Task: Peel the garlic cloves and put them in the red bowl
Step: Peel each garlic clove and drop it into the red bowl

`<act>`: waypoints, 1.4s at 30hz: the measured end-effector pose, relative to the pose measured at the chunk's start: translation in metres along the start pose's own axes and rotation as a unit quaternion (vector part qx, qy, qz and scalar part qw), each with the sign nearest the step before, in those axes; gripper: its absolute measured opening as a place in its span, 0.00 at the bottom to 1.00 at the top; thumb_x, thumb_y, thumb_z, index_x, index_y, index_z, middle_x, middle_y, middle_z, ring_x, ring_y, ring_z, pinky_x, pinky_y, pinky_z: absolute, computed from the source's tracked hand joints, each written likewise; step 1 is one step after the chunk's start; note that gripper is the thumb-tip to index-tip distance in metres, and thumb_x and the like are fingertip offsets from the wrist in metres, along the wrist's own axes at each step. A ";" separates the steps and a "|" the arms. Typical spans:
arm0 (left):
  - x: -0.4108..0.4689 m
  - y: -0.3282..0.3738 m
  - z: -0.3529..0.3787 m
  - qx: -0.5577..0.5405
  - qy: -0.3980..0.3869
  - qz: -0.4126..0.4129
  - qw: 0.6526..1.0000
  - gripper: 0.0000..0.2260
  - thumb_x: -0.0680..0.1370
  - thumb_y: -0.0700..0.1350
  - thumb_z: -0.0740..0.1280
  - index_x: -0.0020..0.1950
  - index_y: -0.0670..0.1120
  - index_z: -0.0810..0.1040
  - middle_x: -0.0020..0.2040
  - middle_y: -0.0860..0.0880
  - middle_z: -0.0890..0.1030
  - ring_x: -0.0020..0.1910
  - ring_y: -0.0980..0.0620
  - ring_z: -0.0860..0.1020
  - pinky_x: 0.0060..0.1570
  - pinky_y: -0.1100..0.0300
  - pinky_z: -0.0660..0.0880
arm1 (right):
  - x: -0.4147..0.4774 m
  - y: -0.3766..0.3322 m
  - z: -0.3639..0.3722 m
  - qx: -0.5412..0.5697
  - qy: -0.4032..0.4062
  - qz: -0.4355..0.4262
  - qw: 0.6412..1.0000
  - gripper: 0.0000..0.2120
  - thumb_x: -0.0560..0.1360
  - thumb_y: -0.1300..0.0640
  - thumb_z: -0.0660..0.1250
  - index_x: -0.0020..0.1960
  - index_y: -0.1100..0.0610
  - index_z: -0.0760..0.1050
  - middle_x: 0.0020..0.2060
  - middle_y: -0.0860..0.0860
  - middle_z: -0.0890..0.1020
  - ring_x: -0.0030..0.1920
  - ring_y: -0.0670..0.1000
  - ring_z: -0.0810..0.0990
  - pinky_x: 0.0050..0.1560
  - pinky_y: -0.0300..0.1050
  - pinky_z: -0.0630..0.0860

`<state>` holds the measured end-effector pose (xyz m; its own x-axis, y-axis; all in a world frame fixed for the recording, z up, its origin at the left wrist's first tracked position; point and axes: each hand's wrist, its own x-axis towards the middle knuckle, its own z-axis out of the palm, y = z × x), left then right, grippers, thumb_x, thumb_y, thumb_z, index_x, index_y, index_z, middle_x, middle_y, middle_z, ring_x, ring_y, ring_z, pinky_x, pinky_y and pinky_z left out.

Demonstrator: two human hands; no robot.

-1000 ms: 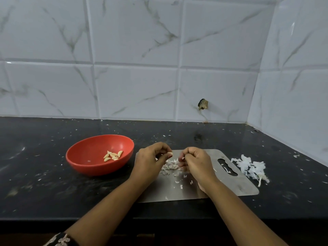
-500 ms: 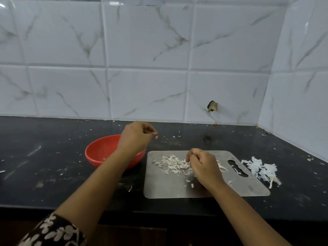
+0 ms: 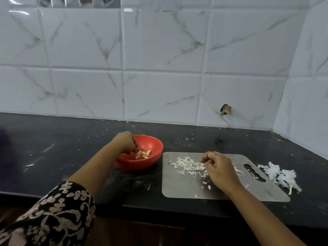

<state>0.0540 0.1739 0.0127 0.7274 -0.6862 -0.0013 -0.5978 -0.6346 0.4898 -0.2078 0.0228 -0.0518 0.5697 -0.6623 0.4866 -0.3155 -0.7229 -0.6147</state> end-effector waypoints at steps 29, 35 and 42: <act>-0.064 0.114 0.119 -0.027 0.012 0.344 0.939 0.04 0.77 0.46 0.68 0.50 0.52 0.82 0.47 0.56 0.83 0.37 0.64 0.76 0.36 0.75 0.66 | -0.008 0.040 -0.055 -0.192 -0.049 -0.053 0.979 0.11 0.78 0.50 0.64 0.58 0.44 0.81 0.54 0.42 0.81 0.59 0.47 0.73 0.61 0.47 0.70; -0.061 0.107 0.130 -0.006 0.036 0.368 0.929 0.05 0.77 0.46 0.67 0.51 0.53 0.81 0.50 0.57 0.83 0.37 0.62 0.70 0.41 0.68 0.67 | -0.003 0.036 -0.043 -0.265 -0.046 -0.089 0.959 0.10 0.79 0.52 0.63 0.55 0.43 0.81 0.51 0.43 0.80 0.56 0.48 0.74 0.55 0.46 0.70; -0.052 0.101 0.128 -0.034 0.133 0.350 0.927 0.07 0.78 0.44 0.65 0.51 0.54 0.82 0.47 0.58 0.83 0.45 0.61 0.78 0.43 0.75 0.65 | 0.001 0.031 -0.039 -0.250 -0.069 -0.075 0.963 0.08 0.80 0.54 0.61 0.54 0.47 0.78 0.51 0.44 0.77 0.57 0.47 0.71 0.54 0.44 0.67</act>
<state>-0.0869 0.1000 -0.0491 0.2329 -0.8036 0.5477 -0.9382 -0.0374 0.3441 -0.2463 -0.0085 -0.0462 0.7223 -0.5352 0.4380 -0.5278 -0.8359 -0.1510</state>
